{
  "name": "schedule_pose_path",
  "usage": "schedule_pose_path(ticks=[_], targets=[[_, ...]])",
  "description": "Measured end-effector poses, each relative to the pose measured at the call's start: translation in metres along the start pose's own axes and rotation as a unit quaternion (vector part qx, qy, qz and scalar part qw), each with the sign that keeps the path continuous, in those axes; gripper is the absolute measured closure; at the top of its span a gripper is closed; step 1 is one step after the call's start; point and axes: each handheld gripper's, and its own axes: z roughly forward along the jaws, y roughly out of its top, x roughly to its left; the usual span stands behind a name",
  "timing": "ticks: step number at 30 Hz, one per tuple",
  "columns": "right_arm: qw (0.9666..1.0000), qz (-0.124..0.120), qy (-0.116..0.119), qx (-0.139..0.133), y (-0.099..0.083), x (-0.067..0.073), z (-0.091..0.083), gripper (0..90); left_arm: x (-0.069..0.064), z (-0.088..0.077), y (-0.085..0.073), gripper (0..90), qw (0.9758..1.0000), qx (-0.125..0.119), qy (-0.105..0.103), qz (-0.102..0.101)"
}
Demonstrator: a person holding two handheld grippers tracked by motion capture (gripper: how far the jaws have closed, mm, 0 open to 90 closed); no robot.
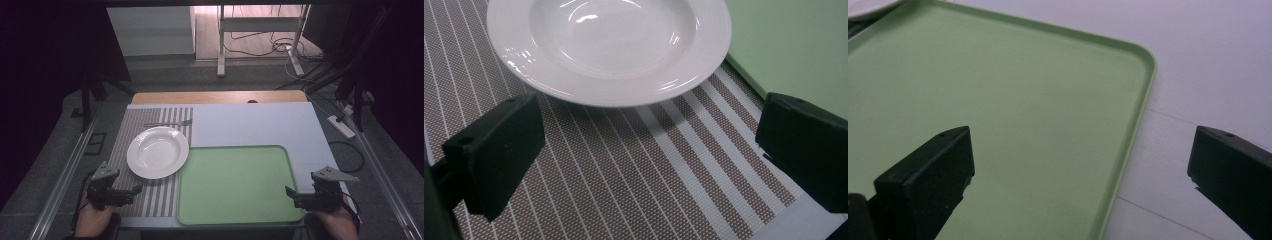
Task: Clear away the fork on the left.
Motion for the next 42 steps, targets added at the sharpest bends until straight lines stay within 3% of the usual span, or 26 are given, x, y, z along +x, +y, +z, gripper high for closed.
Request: schedule_pose_path(ticks=[8, 22, 33, 39, 42], targets=[[0.9997, -0.023, 0.002, 0.01, 0.0019, 0.0043, 0.004, 0.0, 0.0015, -0.0019, -0.002, 0.0, 1.0, -0.004, -0.003, -0.008], [0.9995, -0.028, 0.007, 0.011, 0.0015, 0.0047, 0.0038, 0.0, 0.0016, 0.0003, -0.0004, 0.0, 0.9999, 0.008, -0.009, -0.005], [0.9993, -0.034, 0.011, 0.011, 0.0012, 0.0052, 0.0032, 0.0, -0.0019, 0.004, 0.0026, 0.0, 0.9992, 0.028, -0.021, 0.018], [0.9992, -0.035, 0.012, 0.013, 0.0013, 0.0051, 0.0033, 0.0, 0.0031, 0.0025, 0.0037, 0.0, 0.9986, -0.004, -0.052, -0.013], [0.9992, -0.034, 0.012, 0.013, 0.0013, 0.0051, 0.0034, 0.0, 0.002, 0.0047, 0.0057, 0.0, 0.9988, -0.003, -0.047, -0.007]])
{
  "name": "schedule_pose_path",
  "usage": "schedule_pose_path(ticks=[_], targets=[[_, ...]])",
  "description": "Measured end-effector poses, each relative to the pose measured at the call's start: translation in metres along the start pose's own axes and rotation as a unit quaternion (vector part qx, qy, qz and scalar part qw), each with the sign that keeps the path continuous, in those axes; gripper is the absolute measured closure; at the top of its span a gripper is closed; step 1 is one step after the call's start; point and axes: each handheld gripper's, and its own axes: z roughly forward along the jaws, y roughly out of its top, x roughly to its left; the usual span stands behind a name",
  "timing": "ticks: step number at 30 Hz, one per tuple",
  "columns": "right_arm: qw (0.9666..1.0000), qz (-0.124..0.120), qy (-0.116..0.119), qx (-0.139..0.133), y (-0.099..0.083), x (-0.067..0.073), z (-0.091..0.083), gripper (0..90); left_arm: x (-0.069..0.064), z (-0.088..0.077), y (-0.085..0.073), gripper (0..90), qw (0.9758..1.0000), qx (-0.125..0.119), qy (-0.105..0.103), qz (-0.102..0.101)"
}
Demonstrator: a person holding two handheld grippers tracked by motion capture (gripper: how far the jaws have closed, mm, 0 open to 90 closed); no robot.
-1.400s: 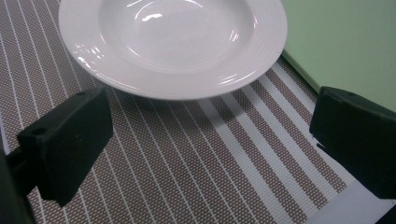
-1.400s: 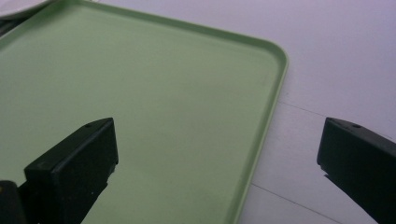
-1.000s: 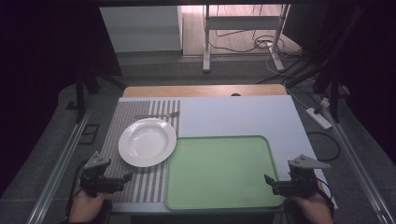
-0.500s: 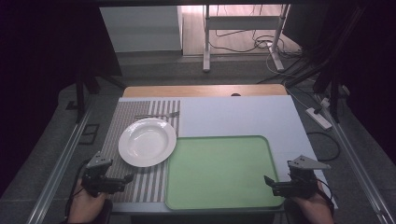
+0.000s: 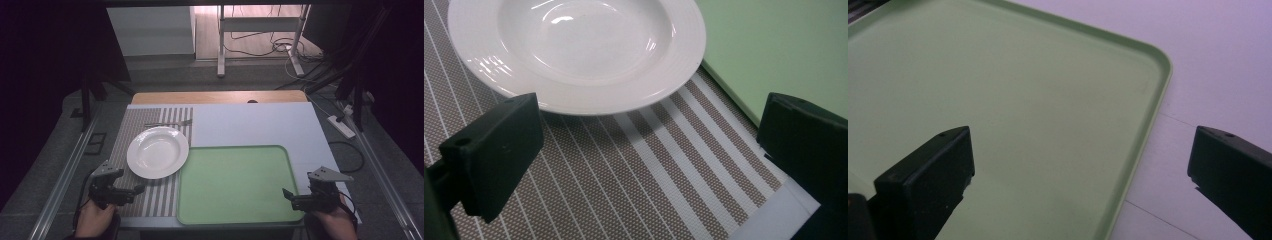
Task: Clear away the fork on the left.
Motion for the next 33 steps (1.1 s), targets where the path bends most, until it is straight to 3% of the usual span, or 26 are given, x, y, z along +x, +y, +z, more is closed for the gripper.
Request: schedule_pose_path(ticks=[3, 10, 22, 33], targets=[[1.0, 0.001, -0.001, -0.001, 0.0, 0.0, 0.0, 0.0, 0.0, 0.002, 0.002, 0.0, 1.0, 0.001, -0.008, 0.001], [1.0, 0.002, 0.001, -0.001, 0.0, 0.0, 0.0, 0.0, 0.0, 0.009, 0.007, 0.0, 0.9999, 0.007, 0.002, 0.014], [1.0, -0.001, 0.002, 0.002, 0.0, 0.0, 0.0, 0.0, 0.006, 0.02, 0.018, 0.0, 0.9997, 0.017, 0.01, 0.014], [1.0, -0.001, 0.003, 0.004, 0.0, 0.0, 0.0, 0.0, 0.012, 0.031, 0.028, 0.0, 0.9995, 0.029, -0.004, 0.009]])
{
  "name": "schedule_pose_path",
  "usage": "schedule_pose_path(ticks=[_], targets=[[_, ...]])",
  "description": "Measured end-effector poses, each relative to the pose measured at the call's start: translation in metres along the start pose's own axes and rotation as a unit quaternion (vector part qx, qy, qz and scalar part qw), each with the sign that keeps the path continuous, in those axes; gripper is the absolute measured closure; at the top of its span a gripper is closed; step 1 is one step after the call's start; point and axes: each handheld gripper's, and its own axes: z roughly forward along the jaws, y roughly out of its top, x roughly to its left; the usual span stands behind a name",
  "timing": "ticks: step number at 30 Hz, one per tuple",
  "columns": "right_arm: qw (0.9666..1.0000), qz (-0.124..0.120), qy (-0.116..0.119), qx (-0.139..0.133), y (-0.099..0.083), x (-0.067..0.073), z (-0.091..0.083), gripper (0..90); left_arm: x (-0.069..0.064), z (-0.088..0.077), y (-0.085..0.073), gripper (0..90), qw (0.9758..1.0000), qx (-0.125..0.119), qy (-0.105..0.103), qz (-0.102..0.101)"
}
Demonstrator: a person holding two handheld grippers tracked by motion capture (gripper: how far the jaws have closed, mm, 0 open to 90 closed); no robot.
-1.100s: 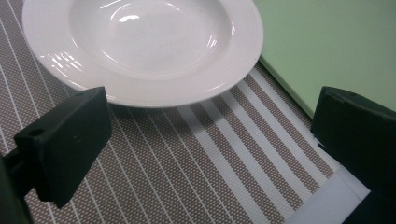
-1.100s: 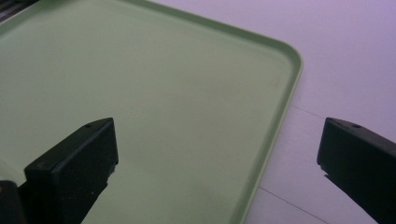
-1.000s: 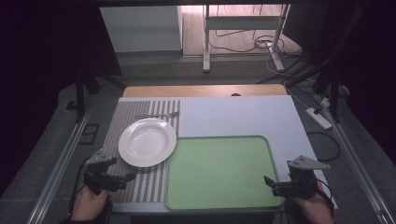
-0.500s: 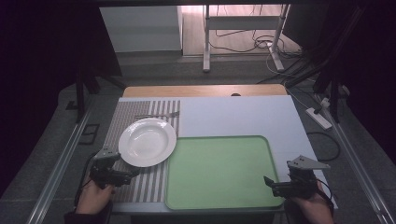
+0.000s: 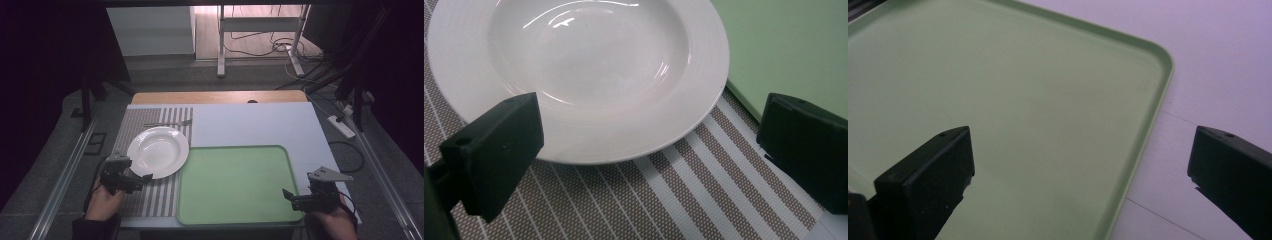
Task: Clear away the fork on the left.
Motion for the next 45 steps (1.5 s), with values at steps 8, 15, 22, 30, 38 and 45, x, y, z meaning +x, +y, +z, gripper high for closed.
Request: schedule_pose_path(ticks=[8, 15, 22, 30, 38, 45], targets=[[1.0, 0.001, -0.001, 0.003, 0.0, 0.0, 0.001, 0.0, 0.006, 0.01, 0.011, 0.3, 1.0, 0.004, 0.002, 0.001], [1.0, 0.002, -0.001, 0.006, 0.0, 0.0, 0.002, 0.0, 0.014, 0.022, 0.023, 0.6, 1.0, 0.009, 0.001, -0.003], [1.0, 0.003, -0.001, 0.007, 0.0, 0.0, 0.002, 0.0, 0.022, 0.034, 0.037, 1.1, 0.9999, 0.01, -0.003, -0.01], [1.0, 0.005, 0.0, 0.008, 0.0, -0.001, 0.002, 0.0, 0.028, 0.044, 0.051, 1.4, 0.9999, 0.012, 0.006, -0.005], [0.9999, 0.006, 0.0, 0.01, 0.0, -0.001, 0.002, 0.0, 0.034, 0.055, 0.066, 2.4, 0.9997, 0.018, 0.016, 0.001], [0.9999, 0.007, 0.001, 0.011, 0.001, -0.001, 0.002, 0.0, 0.04, 0.065, 0.077, 2.2, 0.9996, 0.023, 0.017, 0.005]])
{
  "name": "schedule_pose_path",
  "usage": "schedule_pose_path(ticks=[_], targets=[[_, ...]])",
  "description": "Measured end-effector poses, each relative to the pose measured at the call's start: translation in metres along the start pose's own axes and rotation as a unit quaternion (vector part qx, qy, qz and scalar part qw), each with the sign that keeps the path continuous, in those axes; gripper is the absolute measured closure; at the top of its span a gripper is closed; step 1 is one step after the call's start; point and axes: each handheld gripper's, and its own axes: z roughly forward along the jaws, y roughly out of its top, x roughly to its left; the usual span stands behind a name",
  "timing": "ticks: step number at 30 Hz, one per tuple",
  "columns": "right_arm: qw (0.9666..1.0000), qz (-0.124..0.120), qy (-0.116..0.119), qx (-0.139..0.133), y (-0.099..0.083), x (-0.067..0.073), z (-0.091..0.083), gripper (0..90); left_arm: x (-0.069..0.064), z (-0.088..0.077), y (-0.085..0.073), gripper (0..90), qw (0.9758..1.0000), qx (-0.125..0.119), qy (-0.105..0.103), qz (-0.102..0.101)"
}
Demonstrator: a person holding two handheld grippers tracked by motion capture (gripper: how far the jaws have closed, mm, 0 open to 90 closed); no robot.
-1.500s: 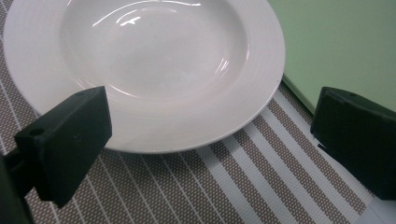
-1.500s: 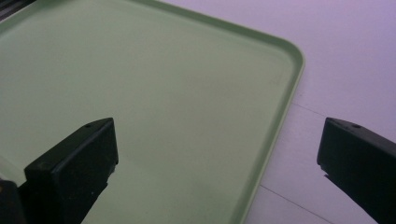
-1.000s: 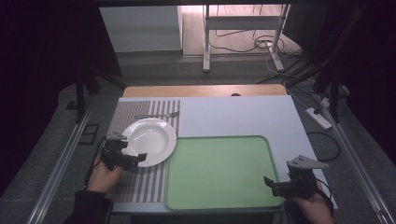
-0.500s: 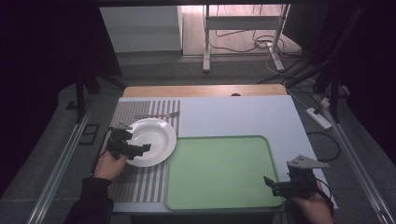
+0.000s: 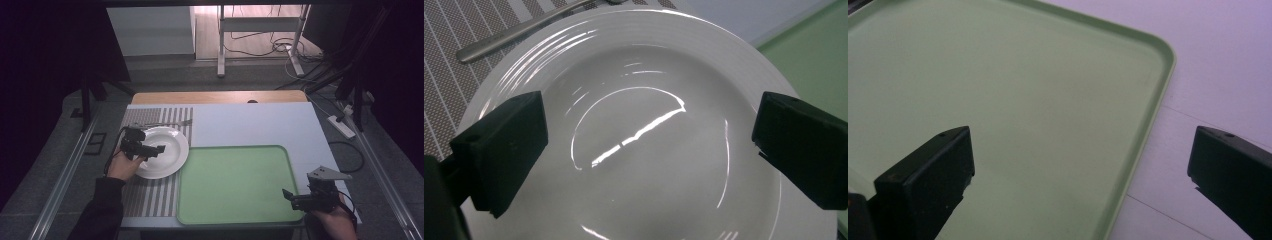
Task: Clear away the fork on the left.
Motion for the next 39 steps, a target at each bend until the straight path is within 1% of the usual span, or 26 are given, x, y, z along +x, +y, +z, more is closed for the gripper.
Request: schedule_pose_path(ticks=[3, 9, 13, 20, 26, 33, 37, 39], targets=[[1.0, 0.0, -0.002, 0.0, 0.0, 0.0, 0.0, 0.0, 0.003, 0.004, 0.004, 1.6, 1.0, 0.002, -0.001, 0.002], [1.0, 0.0, 0.0, 0.001, 0.0, 0.0, 0.0, 0.0, 0.011, 0.014, 0.013, 0.8, 1.0, 0.002, -0.006, -0.002], [1.0, 0.0, 0.0, 0.002, 0.0, 0.0, 0.0, 0.0, 0.016, 0.021, 0.018, 0.5, 1.0, 0.004, -0.005, -0.002], [1.0, 0.0, 0.0, 0.002, 0.0, 0.0, 0.001, 0.0, 0.025, 0.034, 0.03, 0.0, 1.0, 0.009, 0.002, -0.002], [1.0, 0.001, 0.001, 0.003, 0.0, -0.001, 0.001, 0.0, 0.032, 0.044, 0.04, 0.0, 0.9999, 0.01, 0.004, -0.007], [1.0, 0.001, 0.001, 0.003, 0.0, -0.001, 0.001, 0.0, 0.039, 0.058, 0.051, 0.0, 0.9997, 0.02, 0.011, -0.009], [1.0, 0.001, 0.001, 0.002, 0.0, -0.001, 0.001, 0.0, 0.043, 0.062, 0.056, 0.5, 0.9996, 0.021, 0.009, -0.014], [1.0, 0.001, 0.001, 0.002, 0.0, -0.001, 0.001, 0.0, 0.044, 0.063, 0.059, 2.2, 0.9995, 0.02, 0.016, -0.015]])
